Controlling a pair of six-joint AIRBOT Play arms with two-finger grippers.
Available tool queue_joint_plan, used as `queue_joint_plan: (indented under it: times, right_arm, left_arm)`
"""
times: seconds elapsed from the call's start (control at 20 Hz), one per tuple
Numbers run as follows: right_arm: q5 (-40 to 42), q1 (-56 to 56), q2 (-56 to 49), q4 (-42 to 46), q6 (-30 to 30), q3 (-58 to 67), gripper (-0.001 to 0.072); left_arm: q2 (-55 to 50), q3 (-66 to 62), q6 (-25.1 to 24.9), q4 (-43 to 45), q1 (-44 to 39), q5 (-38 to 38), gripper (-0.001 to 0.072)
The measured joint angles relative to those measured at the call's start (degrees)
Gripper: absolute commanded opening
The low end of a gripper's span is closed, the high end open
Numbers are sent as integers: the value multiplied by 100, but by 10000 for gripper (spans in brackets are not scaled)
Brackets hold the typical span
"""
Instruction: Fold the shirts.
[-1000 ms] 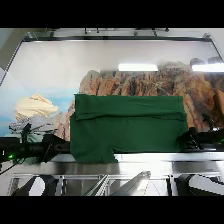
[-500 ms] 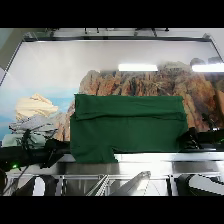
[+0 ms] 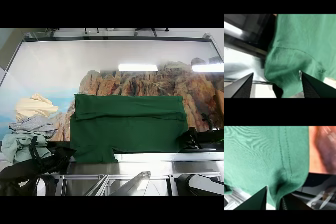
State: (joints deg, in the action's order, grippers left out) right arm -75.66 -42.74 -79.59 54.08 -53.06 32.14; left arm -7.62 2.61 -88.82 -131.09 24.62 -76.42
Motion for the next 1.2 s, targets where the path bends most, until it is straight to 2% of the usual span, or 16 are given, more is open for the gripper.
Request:
queue_joint_plan:
  times: [0.1, 0.4, 0.45, 1.2]
  right_arm:
    - [0, 0, 0, -22, 26, 0, 222]
    - [26, 2, 0, -114, 70, -2, 222]
    - [26, 2, 0, -120, 79, -2, 222]
    - [57, 4, 0, -162, 81, -4, 222]
  left_arm:
    - [398, 46, 374, 101, -173, 26, 595]
    - [817, 101, 883, 136, -376, 103, 594]
    - [837, 105, 901, 140, -389, 103, 576]
    - [855, 109, 999, 125, -448, 142, 574]
